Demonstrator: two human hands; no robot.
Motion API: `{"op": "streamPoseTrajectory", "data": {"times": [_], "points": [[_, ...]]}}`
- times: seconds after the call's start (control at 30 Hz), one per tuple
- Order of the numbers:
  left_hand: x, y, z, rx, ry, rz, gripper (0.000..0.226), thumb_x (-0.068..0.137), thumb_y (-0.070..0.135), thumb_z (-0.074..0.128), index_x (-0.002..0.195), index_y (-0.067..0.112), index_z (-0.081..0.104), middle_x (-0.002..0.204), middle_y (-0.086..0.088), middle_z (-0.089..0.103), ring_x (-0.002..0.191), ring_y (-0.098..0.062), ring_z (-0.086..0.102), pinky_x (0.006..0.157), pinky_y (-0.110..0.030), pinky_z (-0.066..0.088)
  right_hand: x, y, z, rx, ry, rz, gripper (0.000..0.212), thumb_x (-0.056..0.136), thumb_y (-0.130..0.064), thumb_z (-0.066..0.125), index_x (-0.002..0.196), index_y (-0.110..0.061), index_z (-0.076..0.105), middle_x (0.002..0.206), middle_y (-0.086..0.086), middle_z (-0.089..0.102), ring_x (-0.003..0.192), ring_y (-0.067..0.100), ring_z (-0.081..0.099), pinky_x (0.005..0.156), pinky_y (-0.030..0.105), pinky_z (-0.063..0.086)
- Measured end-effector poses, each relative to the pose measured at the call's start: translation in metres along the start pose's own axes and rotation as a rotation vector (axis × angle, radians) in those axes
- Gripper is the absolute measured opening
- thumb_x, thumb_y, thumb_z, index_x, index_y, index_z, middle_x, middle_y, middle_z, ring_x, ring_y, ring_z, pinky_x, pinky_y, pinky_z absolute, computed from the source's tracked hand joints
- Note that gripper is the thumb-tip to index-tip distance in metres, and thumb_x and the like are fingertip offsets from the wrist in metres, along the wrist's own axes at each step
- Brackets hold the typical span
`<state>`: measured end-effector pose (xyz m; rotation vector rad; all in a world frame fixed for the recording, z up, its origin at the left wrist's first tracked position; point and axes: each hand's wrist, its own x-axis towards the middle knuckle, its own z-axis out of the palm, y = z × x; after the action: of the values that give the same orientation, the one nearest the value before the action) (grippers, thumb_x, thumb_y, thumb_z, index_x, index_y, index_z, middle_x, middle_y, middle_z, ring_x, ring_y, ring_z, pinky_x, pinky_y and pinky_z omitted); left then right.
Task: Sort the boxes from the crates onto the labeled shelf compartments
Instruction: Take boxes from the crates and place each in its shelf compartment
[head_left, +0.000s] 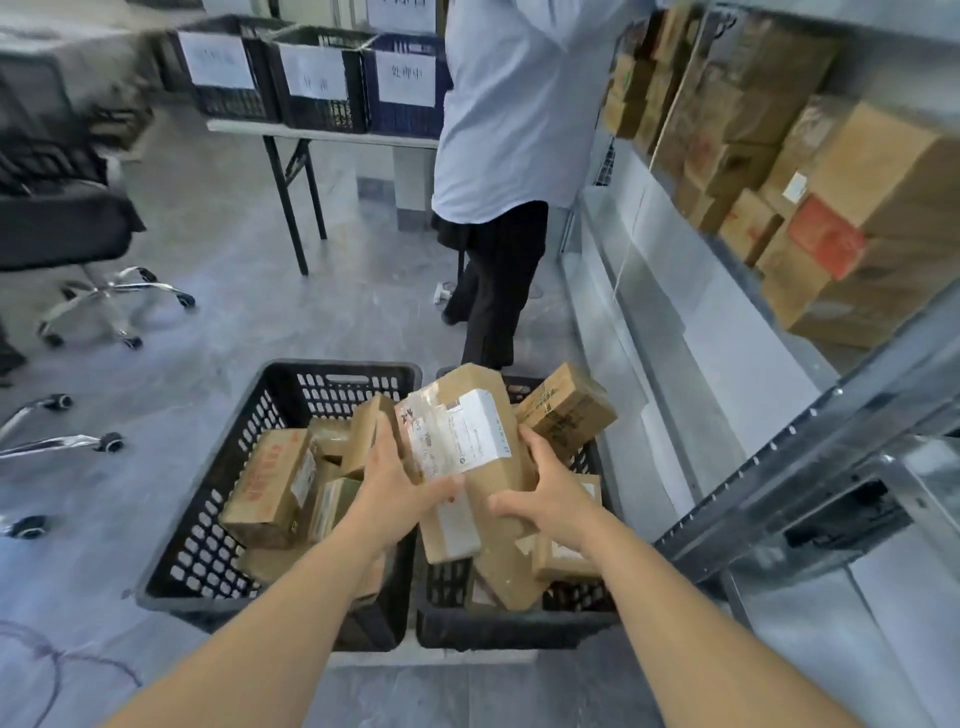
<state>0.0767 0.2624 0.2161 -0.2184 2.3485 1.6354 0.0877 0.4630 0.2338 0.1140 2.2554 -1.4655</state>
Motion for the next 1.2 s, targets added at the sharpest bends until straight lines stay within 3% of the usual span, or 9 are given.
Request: {"op": "streamPoseTrajectory", "data": {"times": [0.13, 0.2, 0.37, 0.5, 0.73, 0.83, 0.93, 1.07, 1.2], "points": [[-0.017, 0.03, -0.012, -0.023, -0.046, -0.022, 0.119, 0.075, 0.043, 0.076, 0.15, 0.029, -0.015, 0.156, 0.0, 0.025, 0.138, -0.024, 0.035, 0.111, -0.048, 0.03, -0.015, -0.027, -0.015, 0.143, 0.048, -0.098, 0.088, 0.074, -0.025, 0.073, 0.143, -0.041, 0.021, 0.13, -0.003, 0.05, 0.114, 0.018, 0.054, 0.093, 0.04, 0.053], [-0.023, 0.039, -0.017, -0.022, -0.086, -0.016, 0.112, 0.076, 0.049, 0.072, 0.151, 0.031, -0.01, 0.154, -0.001, 0.03, 0.135, -0.025, 0.039, 0.111, -0.048, 0.031, -0.021, -0.038, -0.02, 0.205, 0.069, -0.12, 0.077, 0.076, -0.024, 0.072, 0.135, -0.043, 0.027, 0.124, -0.001, 0.055, 0.11, 0.019, 0.057, 0.09, 0.038, 0.054], [-0.03, 0.06, -0.028, -0.093, -0.238, 0.089, 0.103, 0.06, 0.067, 0.075, 0.145, 0.046, 0.022, 0.133, 0.009, 0.056, 0.113, -0.016, 0.06, 0.101, -0.047, 0.046, -0.03, -0.055, -0.029, 0.436, 0.09, -0.165, 0.084, 0.063, -0.024, 0.073, 0.139, -0.033, 0.038, 0.12, 0.008, 0.06, 0.108, 0.03, 0.061, 0.093, 0.051, 0.052], [-0.033, 0.077, -0.03, -0.119, -0.278, 0.138, 0.07, 0.082, 0.042, 0.07, 0.141, 0.039, 0.033, 0.124, 0.01, 0.061, 0.11, -0.017, 0.061, 0.092, -0.04, 0.053, -0.04, -0.066, -0.039, 0.468, 0.083, -0.216, 0.079, 0.066, -0.021, 0.07, 0.139, -0.033, 0.04, 0.125, 0.009, 0.059, 0.111, 0.029, 0.059, 0.086, 0.04, 0.054], [-0.027, 0.096, -0.034, -0.094, -0.283, 0.293, 0.076, 0.082, 0.032, 0.072, 0.144, 0.039, 0.028, 0.121, 0.01, 0.063, 0.106, -0.009, 0.063, 0.091, -0.035, 0.053, -0.066, -0.077, -0.058, 0.206, 0.178, -0.241, 0.086, 0.067, -0.021, 0.073, 0.142, -0.038, 0.035, 0.121, 0.007, 0.058, 0.111, 0.023, 0.059, 0.099, 0.044, 0.05], [-0.024, 0.104, -0.028, -0.062, -0.336, 0.35, 0.079, 0.082, 0.029, 0.072, 0.145, 0.041, 0.025, 0.12, 0.011, 0.064, 0.107, -0.006, 0.062, 0.091, -0.03, 0.052, -0.078, -0.074, -0.06, 0.206, 0.264, -0.231, 0.08, 0.067, -0.021, 0.075, 0.132, -0.049, 0.038, 0.12, 0.004, 0.06, 0.114, 0.022, 0.058, 0.098, 0.042, 0.051], [-0.025, 0.114, -0.017, -0.06, -0.413, 0.407, 0.08, 0.083, 0.026, 0.071, 0.145, 0.04, 0.023, 0.118, 0.017, 0.061, 0.105, 0.001, 0.06, 0.077, -0.017, 0.051, -0.094, -0.067, -0.061, 0.221, 0.362, -0.229, 0.075, 0.067, -0.017, 0.075, 0.122, -0.054, 0.041, 0.12, 0.002, 0.06, 0.112, 0.02, 0.059, 0.093, 0.041, 0.054], [-0.021, 0.12, 0.009, -0.003, -0.535, 0.467, 0.089, 0.078, 0.035, 0.073, 0.147, 0.042, 0.018, 0.125, 0.018, 0.058, 0.114, -0.005, 0.055, 0.1, -0.035, 0.046, -0.128, -0.053, -0.061, 0.213, 0.523, -0.207, 0.078, 0.077, 0.002, 0.071, 0.132, -0.039, 0.035, 0.116, 0.001, 0.061, 0.104, 0.012, 0.06, 0.076, 0.022, 0.056], [-0.035, 0.126, 0.045, 0.039, -0.642, 0.543, 0.09, 0.077, 0.04, 0.075, 0.147, 0.041, 0.02, 0.128, 0.017, 0.055, 0.115, -0.003, 0.054, 0.099, -0.034, 0.046, -0.172, -0.034, -0.064, 0.211, 0.687, -0.143, 0.077, 0.078, 0.008, 0.069, 0.129, -0.039, 0.035, 0.103, -0.004, 0.064, 0.095, 0.007, 0.062, 0.063, 0.012, 0.051]]}}
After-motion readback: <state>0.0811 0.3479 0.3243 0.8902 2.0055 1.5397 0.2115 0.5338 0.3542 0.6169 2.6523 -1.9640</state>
